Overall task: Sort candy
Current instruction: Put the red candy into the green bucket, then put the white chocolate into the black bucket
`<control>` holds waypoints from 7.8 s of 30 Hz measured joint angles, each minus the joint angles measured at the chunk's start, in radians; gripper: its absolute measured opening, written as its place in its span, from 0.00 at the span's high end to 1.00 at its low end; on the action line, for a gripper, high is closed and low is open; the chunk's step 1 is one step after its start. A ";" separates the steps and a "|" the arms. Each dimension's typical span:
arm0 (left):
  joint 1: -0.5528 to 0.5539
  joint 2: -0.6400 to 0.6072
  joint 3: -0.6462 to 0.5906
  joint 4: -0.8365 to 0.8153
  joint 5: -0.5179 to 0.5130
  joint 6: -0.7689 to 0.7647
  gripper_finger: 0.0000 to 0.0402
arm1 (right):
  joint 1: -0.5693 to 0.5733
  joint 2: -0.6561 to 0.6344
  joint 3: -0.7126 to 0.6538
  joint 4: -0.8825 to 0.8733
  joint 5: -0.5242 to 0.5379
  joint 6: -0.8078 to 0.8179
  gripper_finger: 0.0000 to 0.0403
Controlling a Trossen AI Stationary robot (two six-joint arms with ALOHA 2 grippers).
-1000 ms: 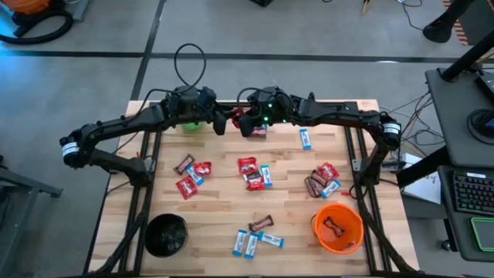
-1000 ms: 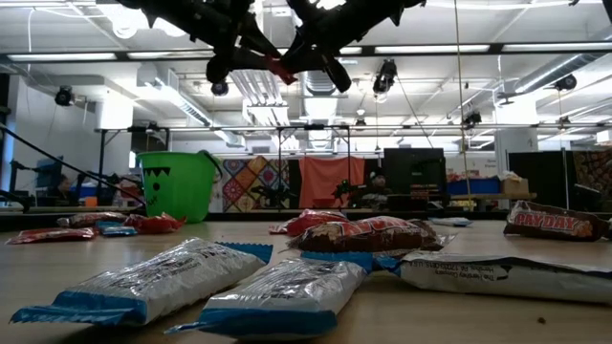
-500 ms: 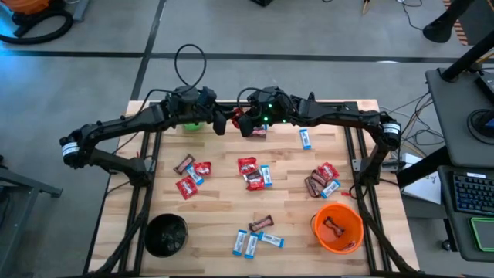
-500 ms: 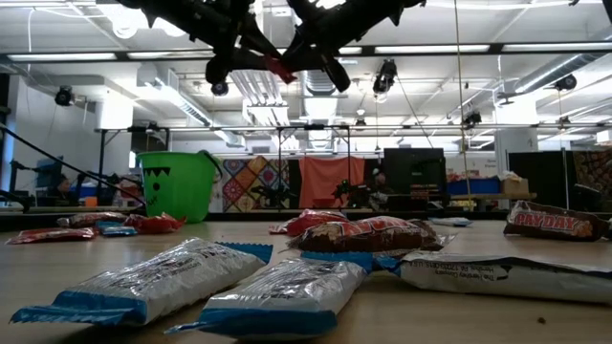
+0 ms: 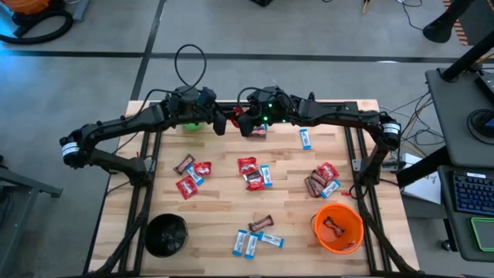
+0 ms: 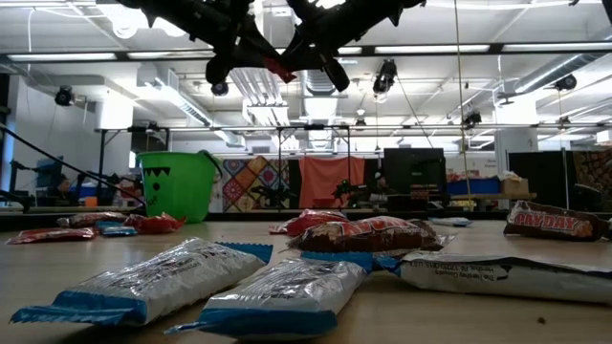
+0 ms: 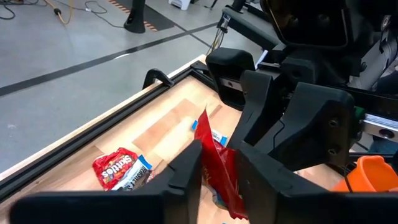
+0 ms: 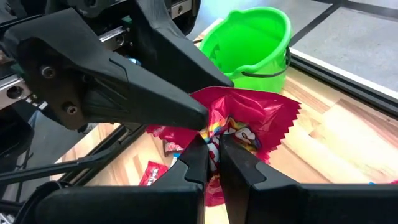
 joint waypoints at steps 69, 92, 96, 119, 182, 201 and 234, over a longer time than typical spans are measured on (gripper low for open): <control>0.263 -0.098 -0.001 -0.316 -0.238 0.168 1.00 | -0.003 0.000 0.000 -0.148 -0.002 -0.025 0.52; 0.510 -0.072 -0.010 -0.523 -0.240 0.210 0.91 | -0.003 0.000 0.000 -0.167 -0.002 -0.042 0.51; 0.510 -0.072 -0.011 -0.564 -0.240 0.209 0.80 | -0.003 0.000 0.000 -0.180 -0.002 -0.043 0.51; 0.115 -0.253 0.014 -0.329 0.120 0.012 0.71 | -0.195 -0.002 -0.135 -0.666 0.047 -0.131 0.53; -0.021 -0.230 0.014 -0.238 -0.267 -0.139 0.71 | -0.306 -0.104 -0.623 -0.474 0.135 -0.210 0.51; -0.021 -0.252 0.014 -0.240 -0.265 -0.121 0.71 | -0.305 -0.106 -0.653 -0.478 0.116 -0.148 0.51; -0.021 -0.257 0.014 -0.240 -0.258 -0.113 0.71 | -0.306 -0.022 -0.723 -0.317 0.089 -0.074 0.70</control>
